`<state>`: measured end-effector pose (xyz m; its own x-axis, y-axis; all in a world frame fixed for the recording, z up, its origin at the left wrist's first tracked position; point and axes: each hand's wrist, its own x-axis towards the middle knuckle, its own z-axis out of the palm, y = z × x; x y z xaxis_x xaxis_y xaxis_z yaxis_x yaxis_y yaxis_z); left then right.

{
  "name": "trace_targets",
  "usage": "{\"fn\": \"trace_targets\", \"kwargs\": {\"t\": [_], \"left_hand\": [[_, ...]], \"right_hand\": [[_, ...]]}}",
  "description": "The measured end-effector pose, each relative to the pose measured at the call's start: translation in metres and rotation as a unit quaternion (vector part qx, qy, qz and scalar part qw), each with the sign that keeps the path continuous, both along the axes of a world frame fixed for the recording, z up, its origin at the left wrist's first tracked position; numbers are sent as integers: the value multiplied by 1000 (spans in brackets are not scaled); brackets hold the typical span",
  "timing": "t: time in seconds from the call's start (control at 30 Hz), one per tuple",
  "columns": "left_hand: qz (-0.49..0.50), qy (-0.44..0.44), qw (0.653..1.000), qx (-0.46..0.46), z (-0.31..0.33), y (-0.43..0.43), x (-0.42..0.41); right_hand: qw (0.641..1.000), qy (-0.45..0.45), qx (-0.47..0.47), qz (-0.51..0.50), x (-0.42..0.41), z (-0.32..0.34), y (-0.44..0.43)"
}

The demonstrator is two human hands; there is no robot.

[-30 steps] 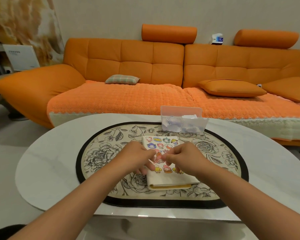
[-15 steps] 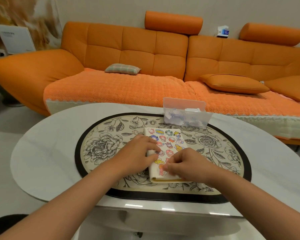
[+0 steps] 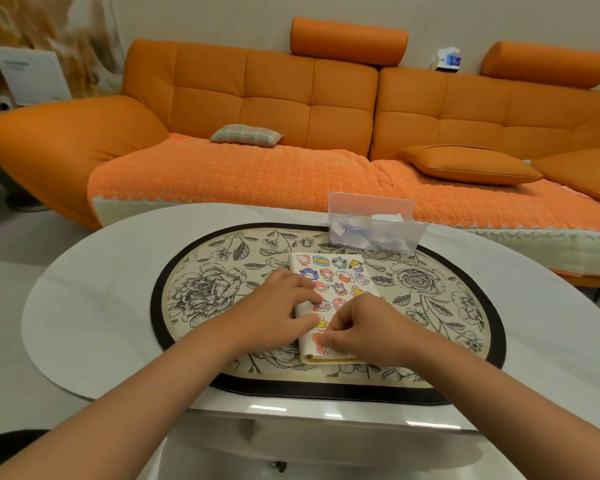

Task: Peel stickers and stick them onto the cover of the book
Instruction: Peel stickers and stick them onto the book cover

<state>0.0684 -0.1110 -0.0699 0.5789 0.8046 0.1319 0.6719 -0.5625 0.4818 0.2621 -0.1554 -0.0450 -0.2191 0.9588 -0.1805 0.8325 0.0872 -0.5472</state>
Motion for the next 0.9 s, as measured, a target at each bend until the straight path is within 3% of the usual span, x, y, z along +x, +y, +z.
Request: {"fn": "trace_targets", "kwargs": {"t": [0.17, 0.33, 0.5, 0.67, 0.9], "left_hand": [[-5, 35, 999, 11, -3, -4, -1], [9, 33, 999, 24, -4, -7, 0], [33, -1, 998, 47, -12, -11, 2], [22, -78, 987, 136, -23, -18, -1], [-89, -33, 971, 219, -23, -35, -17]], "right_hand": [[998, -50, 34, -11, -5, -1, -3], [978, -163, 127, -29, -9, 0, -8], [985, -93, 142, 8, 3, -3, -14], [961, -93, 240, 103, 15, -19, -26], [925, -135, 315, 162, 29, -37, -37]]}}
